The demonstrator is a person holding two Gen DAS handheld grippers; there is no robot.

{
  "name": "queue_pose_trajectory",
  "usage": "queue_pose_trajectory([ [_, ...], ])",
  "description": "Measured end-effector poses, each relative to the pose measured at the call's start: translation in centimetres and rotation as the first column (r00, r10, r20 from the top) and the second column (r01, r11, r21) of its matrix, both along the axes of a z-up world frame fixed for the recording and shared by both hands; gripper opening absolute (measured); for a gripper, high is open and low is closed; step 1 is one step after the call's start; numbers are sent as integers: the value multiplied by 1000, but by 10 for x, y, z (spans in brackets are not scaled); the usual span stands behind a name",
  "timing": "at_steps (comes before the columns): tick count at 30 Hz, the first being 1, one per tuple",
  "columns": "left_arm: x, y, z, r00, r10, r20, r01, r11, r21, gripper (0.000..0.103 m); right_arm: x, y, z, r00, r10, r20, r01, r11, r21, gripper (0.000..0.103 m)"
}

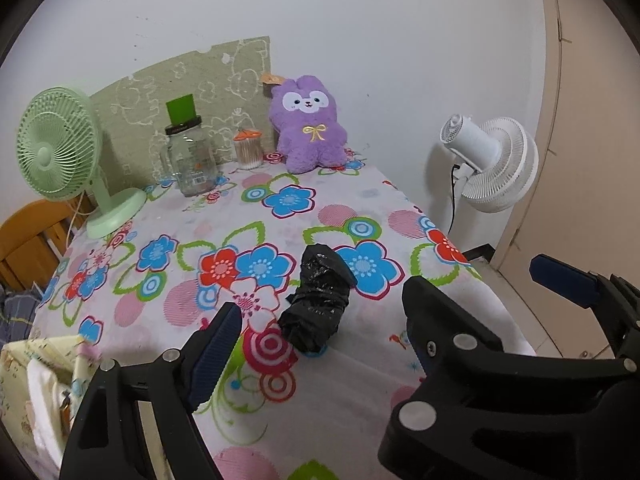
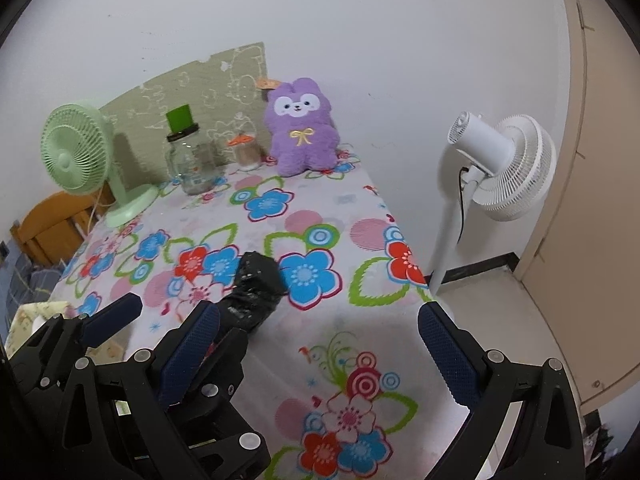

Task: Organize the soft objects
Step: 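Grasp the black plastic-wrapped bundle with the left tool, then lift the black bundle with the left tool and carry it over the box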

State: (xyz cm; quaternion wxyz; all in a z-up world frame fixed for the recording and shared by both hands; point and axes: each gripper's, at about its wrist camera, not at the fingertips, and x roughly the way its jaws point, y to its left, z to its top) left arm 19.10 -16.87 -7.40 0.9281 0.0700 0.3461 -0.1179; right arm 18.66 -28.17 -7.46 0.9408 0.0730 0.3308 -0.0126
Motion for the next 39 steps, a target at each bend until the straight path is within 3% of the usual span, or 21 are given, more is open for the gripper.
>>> queue_pose_trajectory([
  [19,51,-5,-46,996,38,-84,-37,999,10,84,55,-8,-50,994,-31,-103,31,999,5,101],
  [24,55,-6,-54,993,8,-121,-9,1000,-15,67,62,-8,-59,991,-35,-126,37,999,10,101],
  [26,56,-6,-56,993,22,-120,-22,1000,0,52,63,-8,-61,990,-44,-131,45,999,5,101],
  [28,59,-4,-60,990,39,-135,-39,999,9,48,64,-7,-64,989,-41,-140,41,999,-4,101],
  [39,57,-3,-62,989,55,-140,-51,998,28,41,66,-7,-69,986,-31,-166,32,999,3,101],
])
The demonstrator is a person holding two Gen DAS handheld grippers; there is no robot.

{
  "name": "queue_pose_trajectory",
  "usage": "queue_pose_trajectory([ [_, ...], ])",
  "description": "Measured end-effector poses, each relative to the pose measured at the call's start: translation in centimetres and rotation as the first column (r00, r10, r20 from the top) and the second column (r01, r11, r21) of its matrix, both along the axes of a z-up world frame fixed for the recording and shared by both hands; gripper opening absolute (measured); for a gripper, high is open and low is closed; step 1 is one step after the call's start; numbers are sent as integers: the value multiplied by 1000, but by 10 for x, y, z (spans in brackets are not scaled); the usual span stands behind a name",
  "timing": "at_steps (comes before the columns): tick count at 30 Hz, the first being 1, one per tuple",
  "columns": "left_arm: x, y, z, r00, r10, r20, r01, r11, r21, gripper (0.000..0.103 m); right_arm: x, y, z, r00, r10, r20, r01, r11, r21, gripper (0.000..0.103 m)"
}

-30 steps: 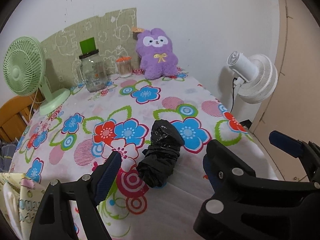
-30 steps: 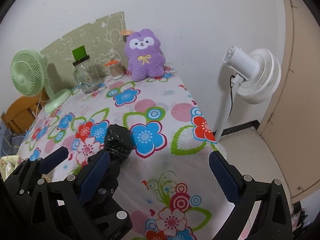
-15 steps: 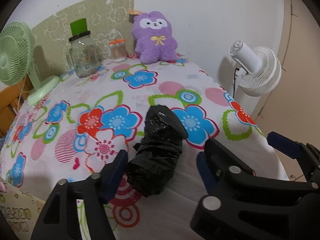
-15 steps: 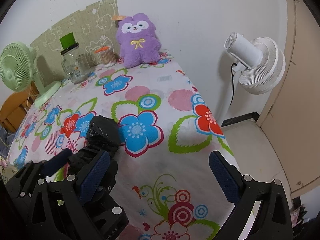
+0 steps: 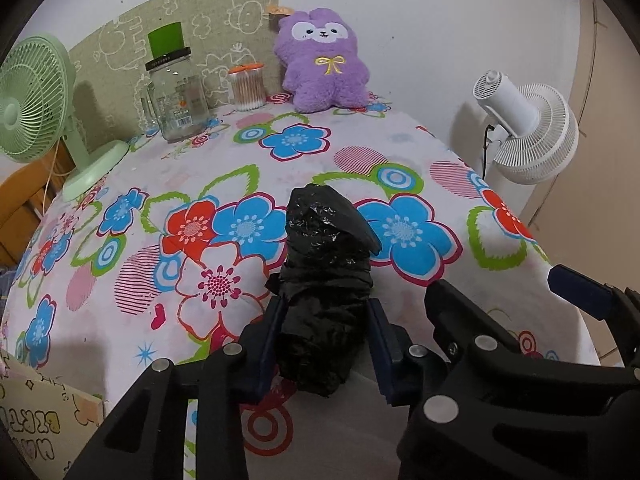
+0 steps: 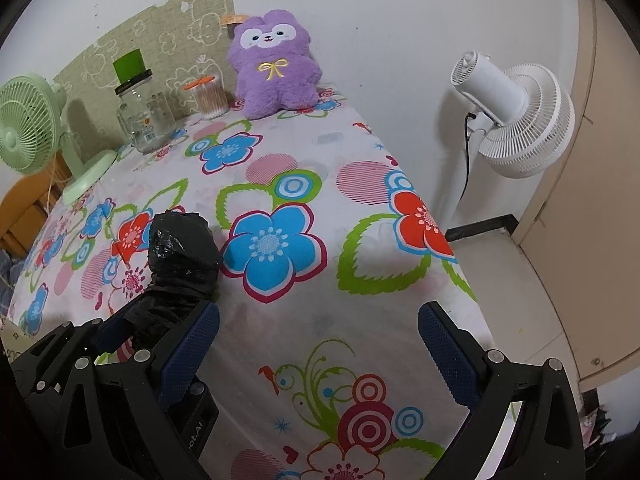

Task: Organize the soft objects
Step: 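Lift the black bundle with the left tool and carry it over the box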

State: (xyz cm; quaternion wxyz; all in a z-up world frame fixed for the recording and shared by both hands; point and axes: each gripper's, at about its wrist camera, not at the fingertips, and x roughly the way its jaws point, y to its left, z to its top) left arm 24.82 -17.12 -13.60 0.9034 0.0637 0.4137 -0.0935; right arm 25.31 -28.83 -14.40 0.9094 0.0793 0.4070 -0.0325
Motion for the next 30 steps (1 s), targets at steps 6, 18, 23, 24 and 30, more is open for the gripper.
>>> queue_pose_trajectory([
  [6,-12,3,8,1000,2,11,-2,1000,-7,40,-9,4,7,1000,17,14,-18,1000,7,101],
  [18,-43,14,36,997,31,68,-30,1000,-10,40,-41,16,35,996,58,69,-58,998,-2,101],
  [23,-58,19,50,997,14,79,-12,1000,-23,41,-58,22,52,994,62,93,-61,998,-23,101],
  [24,-61,20,52,997,13,80,-11,1000,-24,41,-62,23,56,993,63,97,-61,998,-28,101],
  [30,-83,27,67,995,5,104,-1,999,-32,41,-84,30,72,990,61,123,-57,998,-33,101],
])
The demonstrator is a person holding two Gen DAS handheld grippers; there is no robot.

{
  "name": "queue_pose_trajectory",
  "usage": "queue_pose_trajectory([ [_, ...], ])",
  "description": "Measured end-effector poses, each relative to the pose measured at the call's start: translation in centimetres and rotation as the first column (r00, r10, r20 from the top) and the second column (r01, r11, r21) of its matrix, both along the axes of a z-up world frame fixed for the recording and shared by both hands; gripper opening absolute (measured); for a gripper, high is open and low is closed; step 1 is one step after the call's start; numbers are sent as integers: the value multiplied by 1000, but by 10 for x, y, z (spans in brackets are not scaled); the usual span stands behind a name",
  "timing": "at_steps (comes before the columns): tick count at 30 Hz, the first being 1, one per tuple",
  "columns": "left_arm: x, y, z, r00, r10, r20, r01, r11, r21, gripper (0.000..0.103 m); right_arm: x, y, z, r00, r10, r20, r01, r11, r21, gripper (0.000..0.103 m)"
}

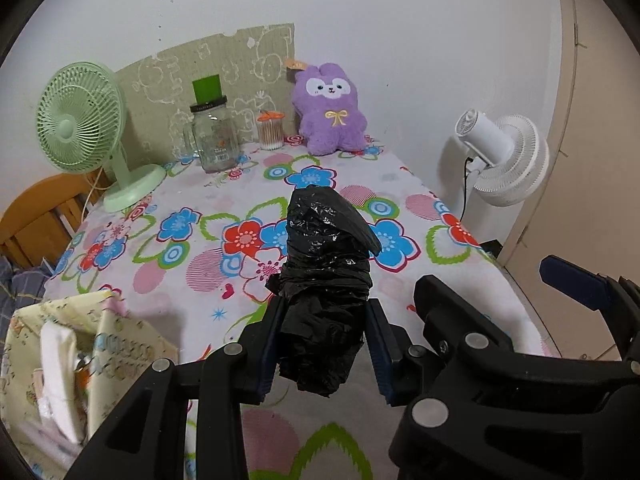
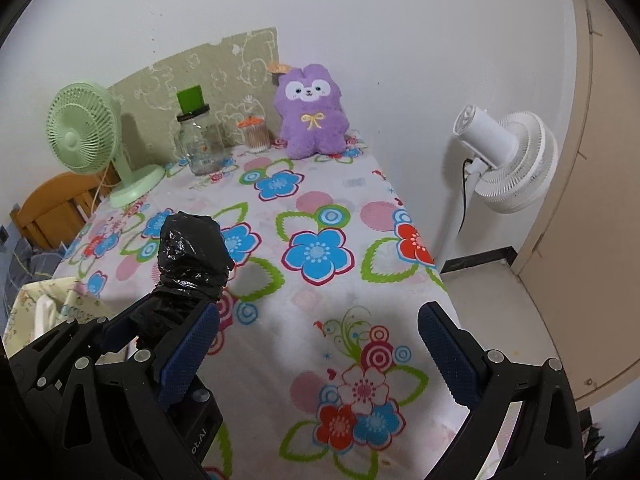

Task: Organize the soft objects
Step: 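Lift the black bundle with the left tool and carry it over the box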

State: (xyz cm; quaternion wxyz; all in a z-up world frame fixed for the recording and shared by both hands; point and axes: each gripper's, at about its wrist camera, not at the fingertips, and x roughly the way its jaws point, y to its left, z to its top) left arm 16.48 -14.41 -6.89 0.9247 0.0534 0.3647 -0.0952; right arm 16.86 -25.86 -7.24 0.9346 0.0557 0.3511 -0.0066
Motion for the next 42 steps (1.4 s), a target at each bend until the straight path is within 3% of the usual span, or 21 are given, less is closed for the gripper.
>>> queue_pose_trajectory([
  [16,-60,26,32,997,-21,75,23,999,-26,41,-63,28,34,997,7,80,-5,1000,-23,101],
  [30,-98,71,44,993,33,114,-31,999,-23,41,-100,70,48,992,47,117,-45,999,-18,101],
  [42,-115,115,50,983,120,141,-121,993,-4,41,-111,115,53,979,143,147,-145,989,-2,101],
])
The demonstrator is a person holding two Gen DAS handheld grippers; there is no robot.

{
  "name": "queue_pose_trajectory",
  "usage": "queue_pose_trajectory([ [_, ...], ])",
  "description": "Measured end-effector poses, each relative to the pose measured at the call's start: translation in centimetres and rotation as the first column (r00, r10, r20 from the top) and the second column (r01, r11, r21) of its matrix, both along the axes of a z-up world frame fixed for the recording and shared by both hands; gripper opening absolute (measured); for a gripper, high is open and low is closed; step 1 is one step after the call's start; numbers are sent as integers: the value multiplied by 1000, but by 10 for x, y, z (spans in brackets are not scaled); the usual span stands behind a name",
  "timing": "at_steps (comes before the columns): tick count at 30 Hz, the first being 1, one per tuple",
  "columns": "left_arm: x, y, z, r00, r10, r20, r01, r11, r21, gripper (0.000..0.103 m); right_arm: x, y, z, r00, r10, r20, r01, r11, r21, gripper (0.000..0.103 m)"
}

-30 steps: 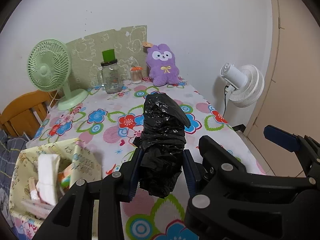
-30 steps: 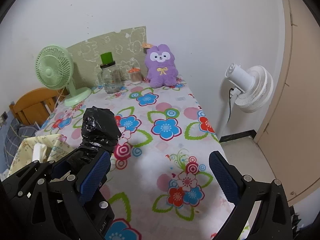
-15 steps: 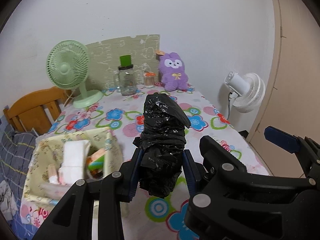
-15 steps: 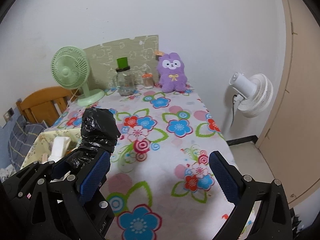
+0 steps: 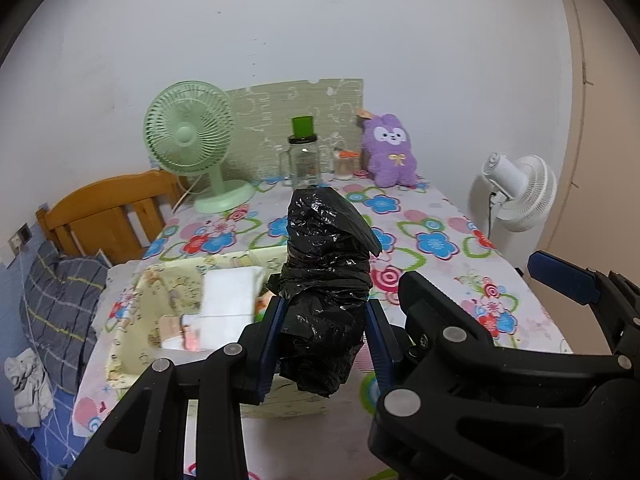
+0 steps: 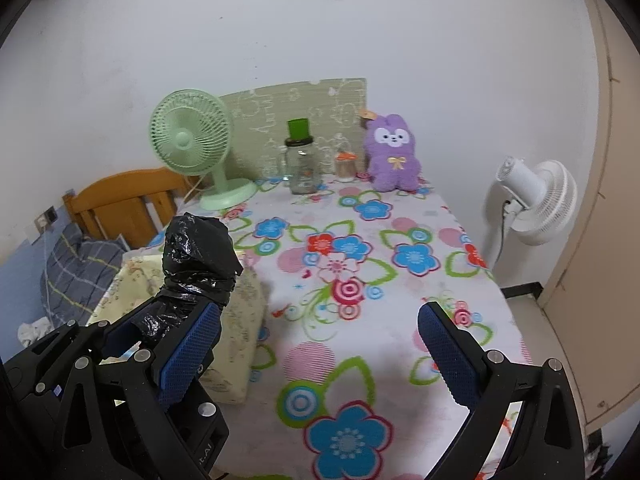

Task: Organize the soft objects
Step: 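Lift the black bundle with the left tool and carry it over the box, then lower the black bundle into the box and open the left tool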

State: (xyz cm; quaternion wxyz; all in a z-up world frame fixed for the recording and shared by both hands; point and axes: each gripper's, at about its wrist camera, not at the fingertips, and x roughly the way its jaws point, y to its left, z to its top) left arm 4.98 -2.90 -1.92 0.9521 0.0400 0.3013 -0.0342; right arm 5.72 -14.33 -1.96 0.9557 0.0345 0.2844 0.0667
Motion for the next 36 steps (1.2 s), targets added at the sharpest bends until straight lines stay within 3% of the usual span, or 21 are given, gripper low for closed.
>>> queue_pose_trajectory([
  [10,10,32,-6,1000,31,-2,-31,999,-22,41,12,34,-3,999,34,-3,-34,999,-7,101],
  [36,67,113,-41,985,143,-92,-147,988,-36,43,82,118,-37,988,113,-107,-114,993,-9,101],
])
